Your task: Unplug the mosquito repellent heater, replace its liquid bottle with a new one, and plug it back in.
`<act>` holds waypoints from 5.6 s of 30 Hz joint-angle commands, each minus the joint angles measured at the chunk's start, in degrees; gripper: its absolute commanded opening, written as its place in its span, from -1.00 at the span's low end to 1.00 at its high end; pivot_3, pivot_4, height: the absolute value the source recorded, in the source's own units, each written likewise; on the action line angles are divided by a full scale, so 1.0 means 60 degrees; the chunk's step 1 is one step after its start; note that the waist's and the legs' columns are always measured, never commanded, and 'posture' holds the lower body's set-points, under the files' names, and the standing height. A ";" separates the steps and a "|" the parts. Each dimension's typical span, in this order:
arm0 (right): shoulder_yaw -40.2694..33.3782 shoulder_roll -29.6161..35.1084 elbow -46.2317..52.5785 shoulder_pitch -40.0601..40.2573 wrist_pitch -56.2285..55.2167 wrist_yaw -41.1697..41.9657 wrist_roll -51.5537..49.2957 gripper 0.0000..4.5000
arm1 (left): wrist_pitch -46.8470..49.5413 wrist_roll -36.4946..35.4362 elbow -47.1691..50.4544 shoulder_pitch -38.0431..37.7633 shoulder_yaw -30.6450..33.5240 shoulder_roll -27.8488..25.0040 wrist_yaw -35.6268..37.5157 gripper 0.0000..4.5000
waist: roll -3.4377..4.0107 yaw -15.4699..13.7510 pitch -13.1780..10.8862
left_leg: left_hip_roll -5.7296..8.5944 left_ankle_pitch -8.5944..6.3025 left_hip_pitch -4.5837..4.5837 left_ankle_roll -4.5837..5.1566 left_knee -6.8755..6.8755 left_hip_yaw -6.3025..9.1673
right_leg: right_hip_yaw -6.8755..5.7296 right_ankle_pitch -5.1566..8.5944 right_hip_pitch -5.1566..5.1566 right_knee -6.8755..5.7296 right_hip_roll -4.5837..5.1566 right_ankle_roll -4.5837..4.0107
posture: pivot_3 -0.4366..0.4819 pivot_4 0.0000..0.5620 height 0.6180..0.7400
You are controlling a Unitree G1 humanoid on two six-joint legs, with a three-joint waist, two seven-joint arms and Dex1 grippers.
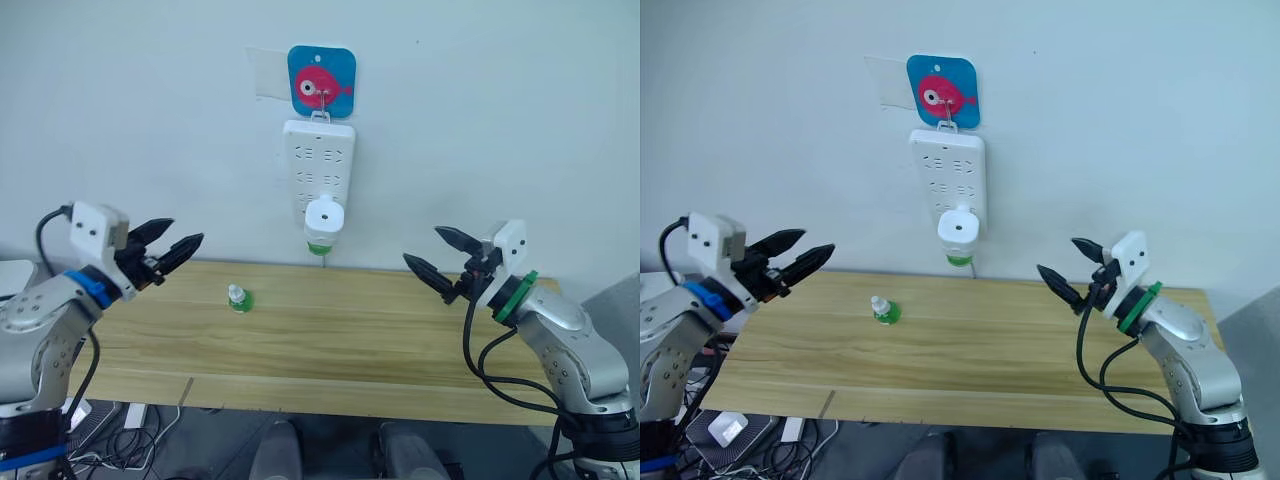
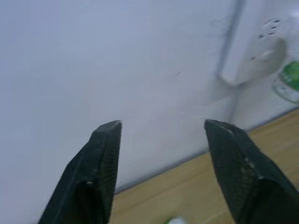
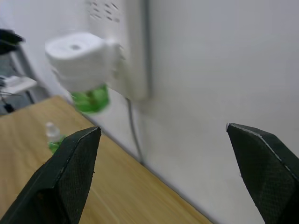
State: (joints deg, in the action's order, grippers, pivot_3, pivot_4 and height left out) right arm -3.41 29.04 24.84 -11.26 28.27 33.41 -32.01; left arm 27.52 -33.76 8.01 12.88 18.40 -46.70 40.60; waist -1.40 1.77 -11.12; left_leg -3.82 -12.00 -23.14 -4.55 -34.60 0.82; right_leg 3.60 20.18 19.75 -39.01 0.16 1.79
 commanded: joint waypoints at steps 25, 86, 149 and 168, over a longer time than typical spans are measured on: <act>0.0780 -0.0457 0.2229 -0.1217 0.1968 -0.1549 -0.0513 1.00 | -0.3166 0.2751 -0.6545 0.6648 -0.3459 0.1966 0.4553 0.33 | 0.0005 0.0219 -0.0246 | 0.0004 0.0004 -0.0199 0.0006 -0.0139 0.0082 | -0.0140 -0.0002 0.0142 -0.0095 -0.0007 0.0000 | -0.35 -0.14 1.00; 0.2617 -0.4014 0.2303 -0.2376 0.3267 -0.5584 0.2225 0.35 | -0.1820 0.2527 -0.5283 0.6381 -0.3020 0.2912 0.4623 -0.43 | 0.0010 0.0317 -0.0676 | 0.0002 0.0006 -0.0307 0.0006 -0.0237 0.0115 | -0.0171 -0.0001 0.0247 -0.0198 -0.0003 0.0001 | -0.36 -0.01 1.00; -0.1874 -0.4161 0.1729 -0.0118 0.1115 -1.1292 -1.1196 0.34 | -0.3029 0.3637 0.0487 0.1807 -0.5709 0.6289 -0.0706 0.99 | 0.0026 0.0622 -0.0704 | 0.0017 0.0079 -0.0303 0.0011 -0.0191 0.0097 | -0.0134 -0.0003 0.0293 -0.0273 -0.0004 -0.0007 | -0.39 -0.20 1.00; -0.0721 -0.3032 0.1964 0.0115 0.0174 -1.0977 -1.2409 0.92 | -0.3433 0.3715 0.0026 0.2056 -0.5536 0.6441 -0.0757 0.03 | 0.0026 0.0629 -0.0704 | 0.0014 0.0080 -0.0304 0.0009 -0.0195 0.0097 | -0.0137 -0.0004 0.0292 -0.0280 -0.0005 -0.0007 | -0.43 -0.19 1.00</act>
State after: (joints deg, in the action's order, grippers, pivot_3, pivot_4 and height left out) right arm -8.11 9.78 33.63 -10.24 28.87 -34.06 -103.34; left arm 7.99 -11.30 6.86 24.48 -15.29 -8.06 35.67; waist -1.24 5.55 -15.34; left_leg -3.73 -11.51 -24.96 -4.50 -35.78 1.40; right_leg 2.77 20.15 21.50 -40.70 0.13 1.75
